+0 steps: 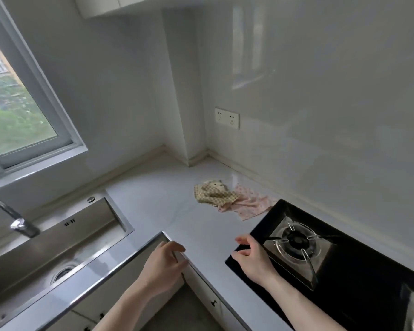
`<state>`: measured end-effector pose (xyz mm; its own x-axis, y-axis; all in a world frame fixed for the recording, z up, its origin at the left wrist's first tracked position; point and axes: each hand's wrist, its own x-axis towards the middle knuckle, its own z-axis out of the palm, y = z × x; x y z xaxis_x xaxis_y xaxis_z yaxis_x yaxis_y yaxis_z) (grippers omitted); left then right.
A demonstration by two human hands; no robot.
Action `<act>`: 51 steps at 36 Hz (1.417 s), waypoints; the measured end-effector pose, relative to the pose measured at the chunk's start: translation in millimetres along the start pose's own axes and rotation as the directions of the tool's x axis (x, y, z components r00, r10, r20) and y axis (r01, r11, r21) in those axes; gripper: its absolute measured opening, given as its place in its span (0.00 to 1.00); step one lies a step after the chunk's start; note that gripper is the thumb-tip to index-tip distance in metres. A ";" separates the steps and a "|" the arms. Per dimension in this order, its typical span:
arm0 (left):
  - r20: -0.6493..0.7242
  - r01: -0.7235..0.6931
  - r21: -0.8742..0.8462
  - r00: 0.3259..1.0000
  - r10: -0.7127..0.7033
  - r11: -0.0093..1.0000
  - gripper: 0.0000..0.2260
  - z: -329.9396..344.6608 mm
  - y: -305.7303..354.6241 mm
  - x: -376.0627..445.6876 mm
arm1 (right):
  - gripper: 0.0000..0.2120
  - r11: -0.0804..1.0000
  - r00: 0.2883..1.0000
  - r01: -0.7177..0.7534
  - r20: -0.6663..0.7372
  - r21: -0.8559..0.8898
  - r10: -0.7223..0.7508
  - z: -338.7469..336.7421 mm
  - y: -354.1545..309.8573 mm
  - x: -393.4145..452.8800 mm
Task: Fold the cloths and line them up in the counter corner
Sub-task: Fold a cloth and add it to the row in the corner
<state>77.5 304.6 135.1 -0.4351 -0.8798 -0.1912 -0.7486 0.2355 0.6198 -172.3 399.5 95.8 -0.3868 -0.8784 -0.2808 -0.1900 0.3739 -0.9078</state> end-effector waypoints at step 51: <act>0.315 -0.381 -0.329 0.818 0.480 0.864 0.05 -77.8 8.2 402.2 | 0.13 0.949 0.823 -0.310 -0.483 0.059 0.299 120.8 -88.1 148.7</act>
<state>-64.7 -79.5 122.4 -0.8734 -0.4768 -0.0987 -0.3169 0.4028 0.8587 -104.0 200.0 96.4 -0.8110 -0.4675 -0.3517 -0.0075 0.6094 -0.7928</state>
